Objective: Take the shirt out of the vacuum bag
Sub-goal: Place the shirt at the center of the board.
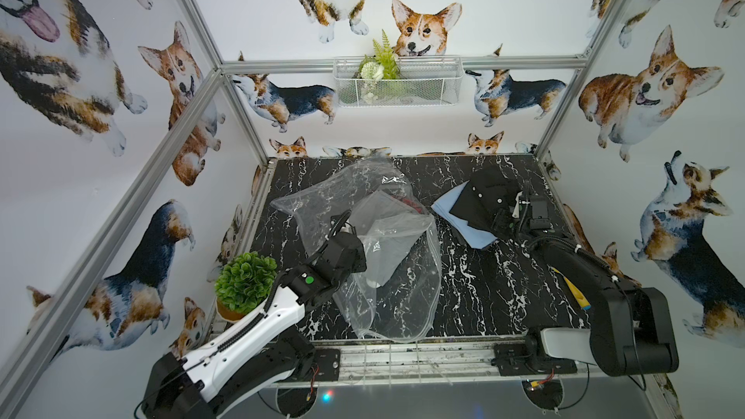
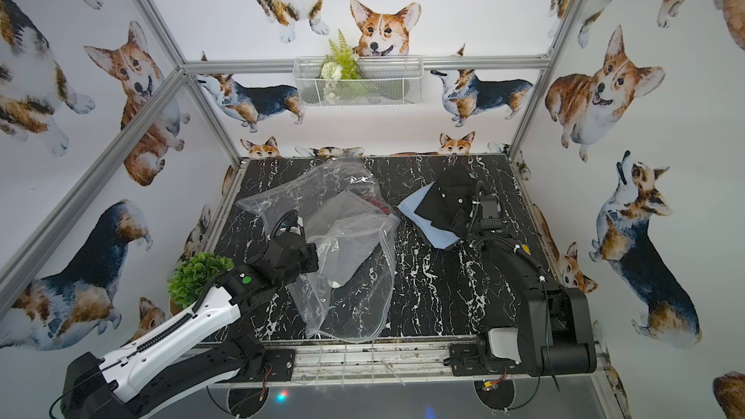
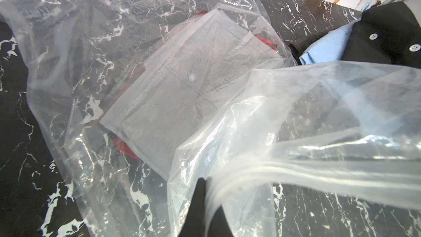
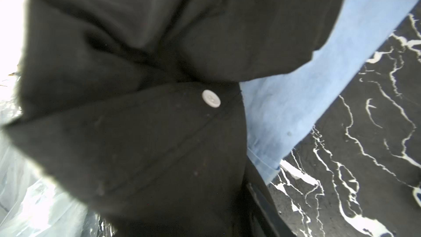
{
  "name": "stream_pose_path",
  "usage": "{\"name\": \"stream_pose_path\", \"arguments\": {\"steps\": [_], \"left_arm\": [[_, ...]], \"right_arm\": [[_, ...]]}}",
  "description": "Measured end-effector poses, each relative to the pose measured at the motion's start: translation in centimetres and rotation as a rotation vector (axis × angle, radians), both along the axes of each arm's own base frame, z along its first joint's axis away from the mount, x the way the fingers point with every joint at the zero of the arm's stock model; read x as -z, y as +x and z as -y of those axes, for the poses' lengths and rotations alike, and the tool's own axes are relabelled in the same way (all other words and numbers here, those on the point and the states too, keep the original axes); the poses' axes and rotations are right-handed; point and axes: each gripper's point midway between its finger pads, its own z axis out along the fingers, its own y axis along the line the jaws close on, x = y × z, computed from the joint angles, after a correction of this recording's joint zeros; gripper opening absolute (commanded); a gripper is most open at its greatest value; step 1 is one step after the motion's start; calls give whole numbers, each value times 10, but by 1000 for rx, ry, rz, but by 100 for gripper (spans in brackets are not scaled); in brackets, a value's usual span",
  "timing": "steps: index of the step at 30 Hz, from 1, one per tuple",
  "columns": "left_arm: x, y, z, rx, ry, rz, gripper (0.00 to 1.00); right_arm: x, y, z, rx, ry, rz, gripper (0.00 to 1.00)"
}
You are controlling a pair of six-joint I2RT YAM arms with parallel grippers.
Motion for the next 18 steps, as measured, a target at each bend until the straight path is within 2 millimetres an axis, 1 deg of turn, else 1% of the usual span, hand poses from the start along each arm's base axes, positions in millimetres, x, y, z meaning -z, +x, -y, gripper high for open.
{"name": "stream_pose_path", "arguments": {"steps": [3, 4, 5, 7, 10, 12, 14, 17, 18], "left_arm": [[1, -1, -1, 0, 4, -5, 0], [1, -2, -1, 1, 5, -5, 0], [2, -2, -1, 1, 5, -6, 0], [2, -2, -1, 1, 6, -6, 0], [2, -2, -2, 3, 9, -7, 0], [2, -2, -2, 5, 14, -7, 0], [1, -1, -1, 6, 15, -7, 0], [1, -1, -1, 9, 20, -7, 0], [1, -1, -1, 9, 22, -8, 0]], "right_arm": [[10, 0, 6, 15, -39, -39, 53], [13, 0, 8, 20, -47, -53, 49], [16, 1, 9, 24, -53, -62, 42], [17, 2, 8, 21, -57, -70, 30], [15, 2, 8, 17, -55, -66, 15], [13, 2, 6, 13, -47, -68, 9], [8, 5, 4, 6, -37, -63, 5], [-1, 8, 0, -5, -18, -52, 0], [-5, 8, -1, -7, -11, -47, 0]]}}
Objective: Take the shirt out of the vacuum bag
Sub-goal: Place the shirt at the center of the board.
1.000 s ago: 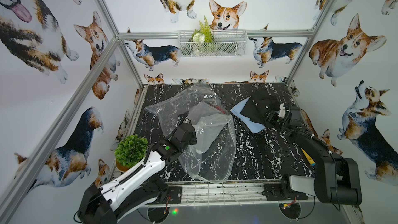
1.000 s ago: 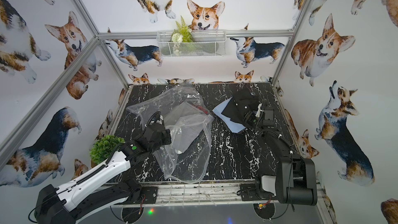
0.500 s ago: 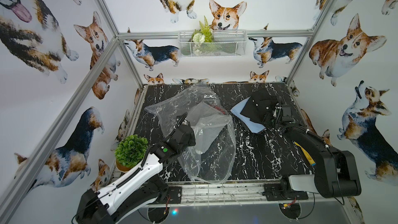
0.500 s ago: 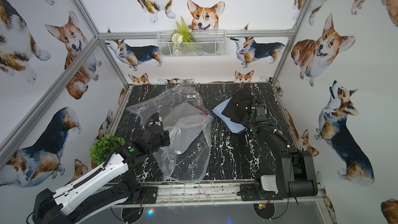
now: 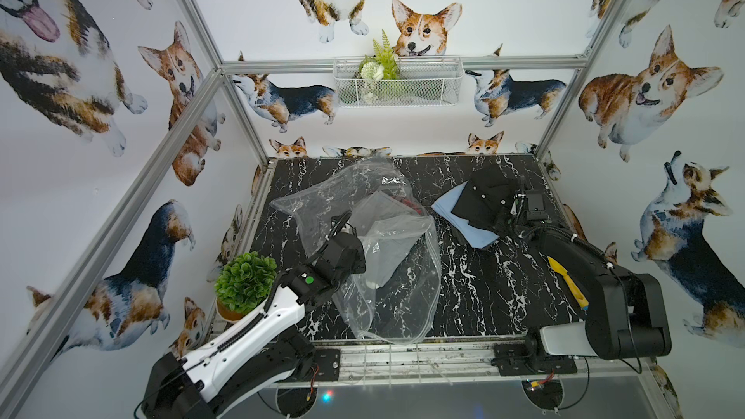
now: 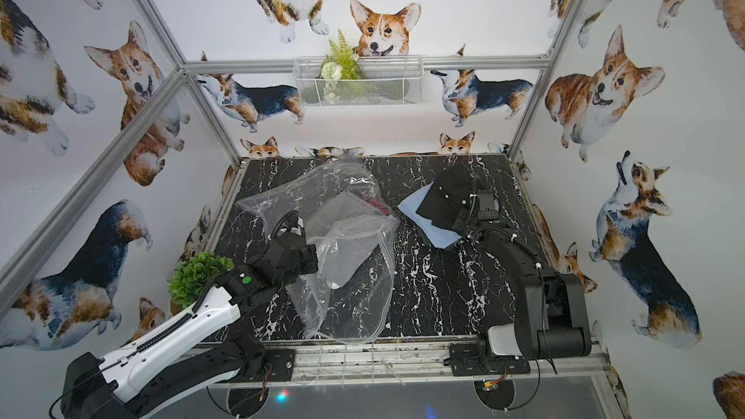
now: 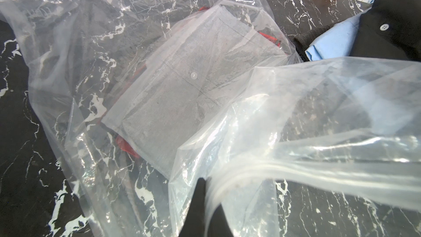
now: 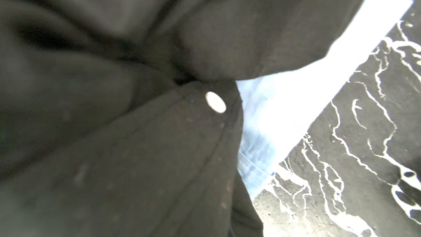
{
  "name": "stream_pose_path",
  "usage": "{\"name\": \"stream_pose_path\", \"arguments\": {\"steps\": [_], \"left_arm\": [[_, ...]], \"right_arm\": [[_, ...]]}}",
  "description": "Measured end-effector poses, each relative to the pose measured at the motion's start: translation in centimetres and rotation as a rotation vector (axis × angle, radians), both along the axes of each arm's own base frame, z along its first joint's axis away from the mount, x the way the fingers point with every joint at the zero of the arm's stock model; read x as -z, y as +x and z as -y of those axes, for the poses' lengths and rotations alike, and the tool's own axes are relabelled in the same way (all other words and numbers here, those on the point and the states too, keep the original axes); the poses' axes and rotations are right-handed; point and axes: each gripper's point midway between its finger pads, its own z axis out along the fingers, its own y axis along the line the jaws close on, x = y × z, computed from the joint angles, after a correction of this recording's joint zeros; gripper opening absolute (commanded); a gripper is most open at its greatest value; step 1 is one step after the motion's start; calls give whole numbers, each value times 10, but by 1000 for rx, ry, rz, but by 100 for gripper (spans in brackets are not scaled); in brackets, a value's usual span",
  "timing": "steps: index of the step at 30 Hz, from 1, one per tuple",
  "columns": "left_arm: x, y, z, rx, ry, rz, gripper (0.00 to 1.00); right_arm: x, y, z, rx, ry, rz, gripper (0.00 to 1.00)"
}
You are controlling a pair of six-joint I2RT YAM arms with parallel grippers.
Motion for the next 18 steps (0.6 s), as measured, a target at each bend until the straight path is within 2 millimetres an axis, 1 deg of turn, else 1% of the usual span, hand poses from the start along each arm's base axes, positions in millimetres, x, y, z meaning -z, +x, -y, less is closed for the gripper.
{"name": "stream_pose_path", "arguments": {"steps": [5, 7, 10, 18], "left_arm": [[0, 1, 0, -1, 6, -4, 0], [-2, 1, 1, 2, 11, -4, 0], [-6, 3, 2, 5, 18, -5, 0], [-12, 6, 3, 14, 40, -7, 0]], "right_arm": [[-27, 6, -8, 1, 98, 49, 0], [-34, 9, -7, 20, 161, 59, 0], [-38, 11, -8, 51, 261, 59, 0], [-42, 23, -34, 81, 535, 61, 0]]}}
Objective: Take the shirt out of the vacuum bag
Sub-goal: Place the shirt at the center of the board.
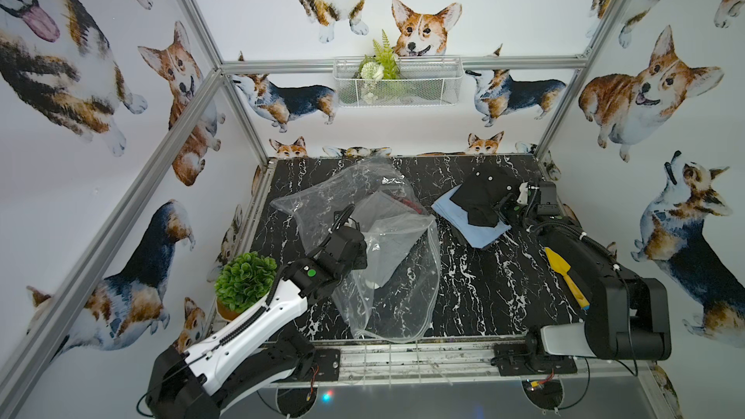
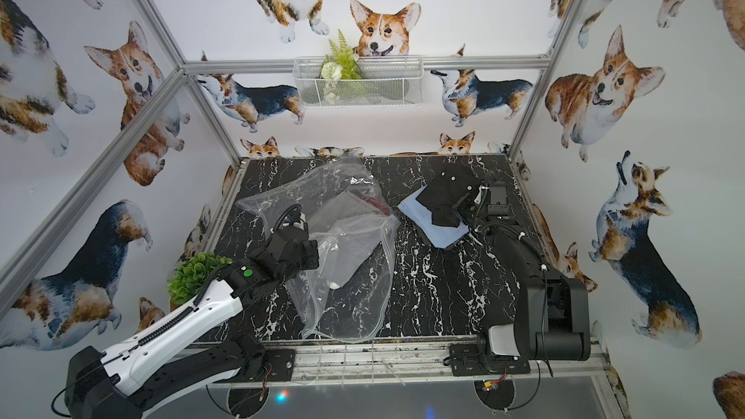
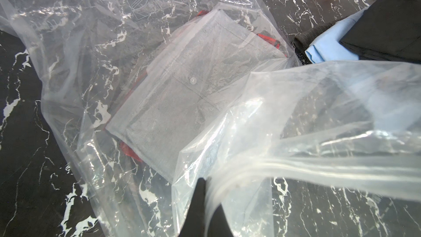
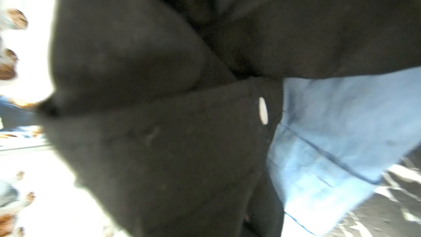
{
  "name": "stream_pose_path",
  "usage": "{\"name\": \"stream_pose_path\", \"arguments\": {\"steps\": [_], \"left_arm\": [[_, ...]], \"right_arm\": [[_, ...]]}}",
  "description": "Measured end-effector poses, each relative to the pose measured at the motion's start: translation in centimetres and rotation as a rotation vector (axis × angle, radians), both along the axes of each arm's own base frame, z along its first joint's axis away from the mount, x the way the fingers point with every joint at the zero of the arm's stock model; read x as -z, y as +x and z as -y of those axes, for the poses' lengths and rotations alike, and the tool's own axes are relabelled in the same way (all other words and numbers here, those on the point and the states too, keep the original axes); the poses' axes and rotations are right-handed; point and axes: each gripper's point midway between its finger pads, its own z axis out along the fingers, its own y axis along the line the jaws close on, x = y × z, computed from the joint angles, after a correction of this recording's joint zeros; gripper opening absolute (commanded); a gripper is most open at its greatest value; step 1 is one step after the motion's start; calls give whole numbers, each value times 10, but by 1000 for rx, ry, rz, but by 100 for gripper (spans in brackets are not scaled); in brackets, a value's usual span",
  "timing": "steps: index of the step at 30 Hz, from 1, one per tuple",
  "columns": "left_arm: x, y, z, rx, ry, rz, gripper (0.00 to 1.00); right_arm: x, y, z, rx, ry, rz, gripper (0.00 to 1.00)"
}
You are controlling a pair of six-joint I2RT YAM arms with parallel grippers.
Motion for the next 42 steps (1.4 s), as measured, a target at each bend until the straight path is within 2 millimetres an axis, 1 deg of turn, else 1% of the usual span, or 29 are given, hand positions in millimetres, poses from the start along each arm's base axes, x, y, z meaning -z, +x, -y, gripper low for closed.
{"name": "stream_pose_path", "arguments": {"steps": [3, 11, 18, 25, 27, 30, 34, 38, 42], "left_arm": [[-2, 1, 1, 4, 5, 0, 0], [-3, 1, 0, 11, 25, -7, 0], [-7, 2, 0, 11, 25, -4, 0], [-15, 5, 1, 20, 38, 4, 0], [-18, 6, 1, 21, 37, 9, 0], [-19, 6, 0, 21, 44, 12, 0], [-19, 7, 0, 28, 63, 8, 0], [-34, 13, 4, 30, 54, 29, 0], [-40, 15, 5, 29, 55, 43, 0]], "right_arm": [[-3, 2, -4, 29, 83, 5, 0], [-30, 14, -1, 92, 218, 82, 0], [-64, 37, -1, 87, 321, 165, 0], [-71, 52, -5, 81, 426, 211, 0], [-70, 54, -9, 72, 447, 219, 0], [-74, 50, -14, 45, 458, 242, 0], [-93, 43, -15, 26, 456, 301, 0], [-109, 53, -15, 14, 465, 345, 0], [-121, 59, -21, -18, 479, 375, 0]]}}
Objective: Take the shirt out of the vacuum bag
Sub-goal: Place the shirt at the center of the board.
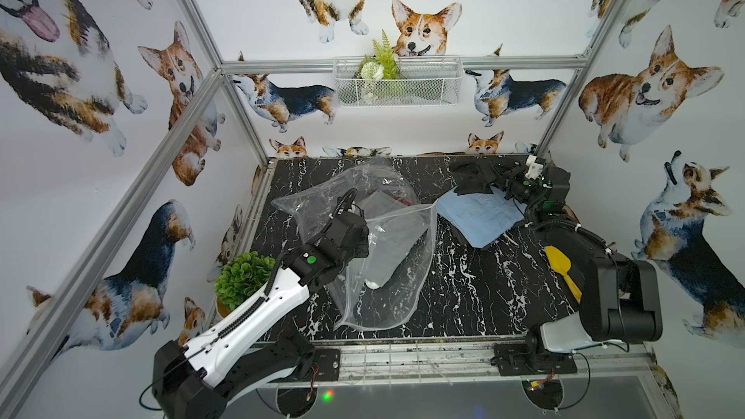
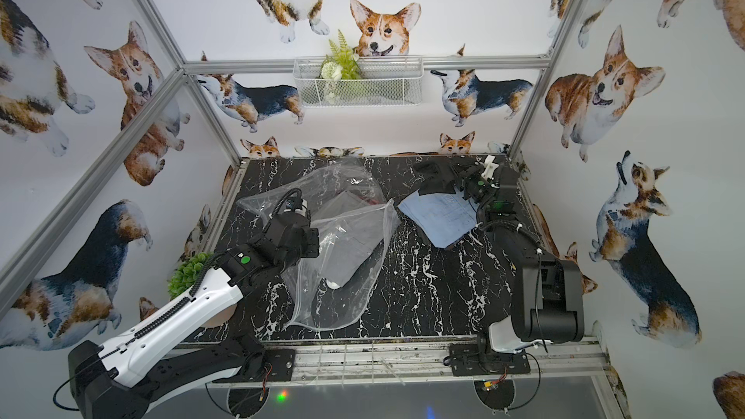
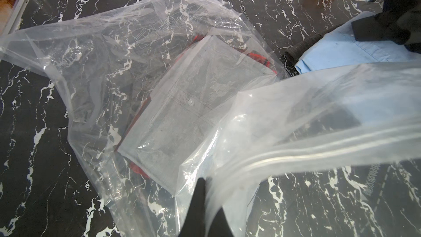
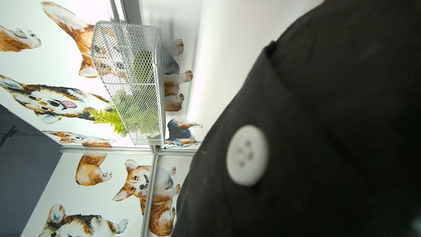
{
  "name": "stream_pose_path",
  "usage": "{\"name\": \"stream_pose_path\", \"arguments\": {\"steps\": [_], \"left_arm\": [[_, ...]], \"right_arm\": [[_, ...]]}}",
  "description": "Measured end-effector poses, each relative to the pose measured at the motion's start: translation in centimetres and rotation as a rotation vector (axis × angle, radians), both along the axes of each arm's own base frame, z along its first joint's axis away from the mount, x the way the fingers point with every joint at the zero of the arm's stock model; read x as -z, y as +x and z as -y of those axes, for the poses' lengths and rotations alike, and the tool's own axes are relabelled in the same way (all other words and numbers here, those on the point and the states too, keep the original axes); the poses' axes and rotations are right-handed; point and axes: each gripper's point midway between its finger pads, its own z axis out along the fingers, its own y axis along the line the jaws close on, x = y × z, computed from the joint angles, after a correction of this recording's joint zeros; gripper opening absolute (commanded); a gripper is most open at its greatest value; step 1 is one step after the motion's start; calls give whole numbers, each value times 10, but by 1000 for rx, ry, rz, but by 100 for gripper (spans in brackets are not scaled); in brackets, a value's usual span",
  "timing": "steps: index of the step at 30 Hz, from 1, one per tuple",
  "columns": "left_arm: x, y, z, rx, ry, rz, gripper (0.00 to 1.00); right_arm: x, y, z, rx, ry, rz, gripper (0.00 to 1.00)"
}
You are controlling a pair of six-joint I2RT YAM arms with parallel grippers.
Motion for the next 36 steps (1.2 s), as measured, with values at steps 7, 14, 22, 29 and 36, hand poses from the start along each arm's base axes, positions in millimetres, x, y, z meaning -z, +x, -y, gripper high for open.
{"name": "stream_pose_path", "arguments": {"steps": [7, 14, 22, 29, 36], "left_arm": [[8, -3, -4, -3, 16, -11, 0], [8, -5, -5, -3, 13, -7, 0], [8, -5, -5, -2, 13, -8, 0], [4, -5, -5, 1, 4, -1, 0], [2, -6, -6, 1, 1, 3, 0]], "right_arm": [[78, -23, -25, -83, -16, -113, 0], [141, -63, -28, -90, -20, -197, 22], [108, -86, -14, -45, -89, -108, 46], [68, -114, 21, 73, -152, -57, 47], [-1, -151, 34, 165, -204, 56, 62]]}}
